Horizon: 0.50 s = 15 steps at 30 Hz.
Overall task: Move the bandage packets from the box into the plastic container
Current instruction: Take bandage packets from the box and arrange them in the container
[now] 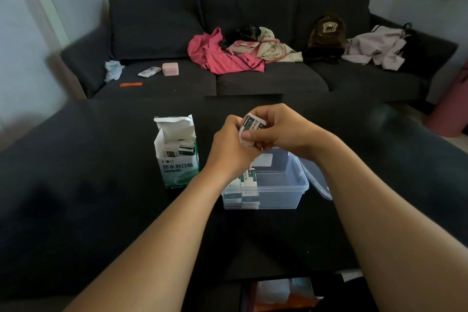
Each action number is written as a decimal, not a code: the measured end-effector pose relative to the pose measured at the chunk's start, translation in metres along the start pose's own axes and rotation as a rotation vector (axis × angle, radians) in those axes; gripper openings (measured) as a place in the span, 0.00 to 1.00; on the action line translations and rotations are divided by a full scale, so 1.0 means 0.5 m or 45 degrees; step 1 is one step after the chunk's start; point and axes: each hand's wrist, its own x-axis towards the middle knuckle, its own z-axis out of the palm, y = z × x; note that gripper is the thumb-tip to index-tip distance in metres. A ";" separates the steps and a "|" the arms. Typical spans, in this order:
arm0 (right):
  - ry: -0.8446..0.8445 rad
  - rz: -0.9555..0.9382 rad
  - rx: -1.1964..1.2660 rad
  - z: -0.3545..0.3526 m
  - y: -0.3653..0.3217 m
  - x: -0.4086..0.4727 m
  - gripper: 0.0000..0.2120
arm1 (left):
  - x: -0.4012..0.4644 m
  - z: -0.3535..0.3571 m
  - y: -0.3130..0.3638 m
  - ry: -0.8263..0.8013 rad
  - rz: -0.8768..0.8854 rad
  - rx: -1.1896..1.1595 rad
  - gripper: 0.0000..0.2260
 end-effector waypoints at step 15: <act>-0.107 0.072 -0.290 0.003 0.017 0.024 0.09 | 0.001 0.009 -0.020 -0.104 -0.110 0.103 0.18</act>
